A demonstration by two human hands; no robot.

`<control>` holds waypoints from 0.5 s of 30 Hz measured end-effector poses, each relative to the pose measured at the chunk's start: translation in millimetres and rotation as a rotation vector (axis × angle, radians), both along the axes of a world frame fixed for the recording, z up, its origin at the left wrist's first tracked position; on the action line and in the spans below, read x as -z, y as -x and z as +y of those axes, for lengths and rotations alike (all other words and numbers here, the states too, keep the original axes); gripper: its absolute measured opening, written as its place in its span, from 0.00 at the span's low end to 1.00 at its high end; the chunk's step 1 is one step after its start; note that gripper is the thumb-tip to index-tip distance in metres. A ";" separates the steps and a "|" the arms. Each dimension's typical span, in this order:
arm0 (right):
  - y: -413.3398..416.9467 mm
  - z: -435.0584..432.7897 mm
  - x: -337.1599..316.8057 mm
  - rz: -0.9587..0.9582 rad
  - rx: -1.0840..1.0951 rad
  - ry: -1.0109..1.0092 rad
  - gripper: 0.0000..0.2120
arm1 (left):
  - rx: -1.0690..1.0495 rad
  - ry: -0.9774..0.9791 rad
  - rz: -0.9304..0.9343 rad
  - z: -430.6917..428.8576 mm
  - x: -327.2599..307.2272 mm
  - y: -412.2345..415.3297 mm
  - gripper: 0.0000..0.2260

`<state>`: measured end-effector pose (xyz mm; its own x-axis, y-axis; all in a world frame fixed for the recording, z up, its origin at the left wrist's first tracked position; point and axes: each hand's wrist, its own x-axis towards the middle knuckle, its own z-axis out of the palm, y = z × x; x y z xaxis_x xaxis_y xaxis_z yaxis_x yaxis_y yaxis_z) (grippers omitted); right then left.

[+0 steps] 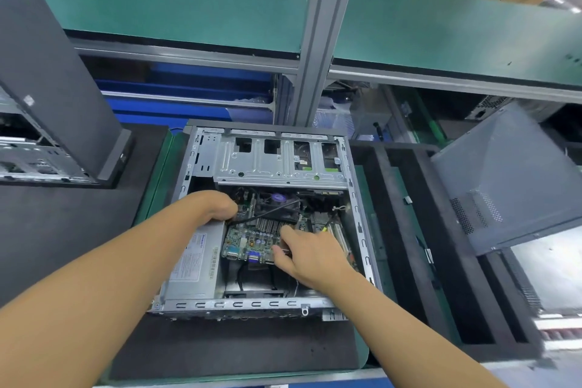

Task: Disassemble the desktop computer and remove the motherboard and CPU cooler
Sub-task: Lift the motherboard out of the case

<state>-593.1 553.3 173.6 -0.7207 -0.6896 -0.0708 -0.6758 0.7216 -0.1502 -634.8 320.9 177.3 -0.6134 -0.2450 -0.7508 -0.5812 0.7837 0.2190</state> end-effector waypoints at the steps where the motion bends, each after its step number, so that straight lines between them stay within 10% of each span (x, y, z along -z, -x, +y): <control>1: -1.7 0.5 0.5 0.012 0.002 0.003 0.14 | -0.010 -0.014 0.003 -0.7 0.5 0.0 0.22; 15: -14.4 -1.1 -10.3 0.041 -0.002 -0.005 0.11 | 0.051 -0.057 0.050 -4.7 -3.0 -3.9 0.22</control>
<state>-578.7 552.2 183.9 -0.7214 -0.6911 -0.0447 -0.6830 0.7207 -0.1191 -630.9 316.3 180.3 -0.6609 -0.1703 -0.7309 -0.5279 0.7977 0.2915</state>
